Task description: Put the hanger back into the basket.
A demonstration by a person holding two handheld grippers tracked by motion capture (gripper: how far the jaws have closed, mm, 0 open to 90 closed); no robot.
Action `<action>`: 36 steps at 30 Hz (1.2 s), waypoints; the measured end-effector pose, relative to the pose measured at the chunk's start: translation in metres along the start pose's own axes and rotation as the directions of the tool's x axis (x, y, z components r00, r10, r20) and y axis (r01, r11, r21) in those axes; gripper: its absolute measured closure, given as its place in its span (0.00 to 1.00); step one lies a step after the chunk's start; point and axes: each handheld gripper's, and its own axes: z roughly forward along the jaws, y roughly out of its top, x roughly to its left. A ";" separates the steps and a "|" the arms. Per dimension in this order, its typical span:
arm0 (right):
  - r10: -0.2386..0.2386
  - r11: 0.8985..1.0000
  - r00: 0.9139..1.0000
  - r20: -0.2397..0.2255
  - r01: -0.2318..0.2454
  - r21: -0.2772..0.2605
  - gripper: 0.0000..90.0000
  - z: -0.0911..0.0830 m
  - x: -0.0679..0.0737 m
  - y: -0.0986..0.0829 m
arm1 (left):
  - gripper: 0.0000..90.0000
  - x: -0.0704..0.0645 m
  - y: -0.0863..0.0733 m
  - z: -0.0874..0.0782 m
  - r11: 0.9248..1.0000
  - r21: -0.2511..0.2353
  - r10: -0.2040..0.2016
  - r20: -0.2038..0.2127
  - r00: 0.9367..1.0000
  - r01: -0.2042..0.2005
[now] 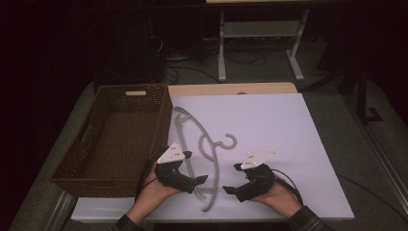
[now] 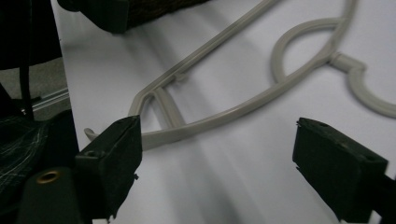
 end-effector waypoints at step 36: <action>0.105 0.985 0.988 0.110 -0.118 0.128 0.67 0.059 -0.005 0.015 | 0.05 0.000 0.001 0.000 1.000 -0.002 -0.006 -0.005 1.000 0.006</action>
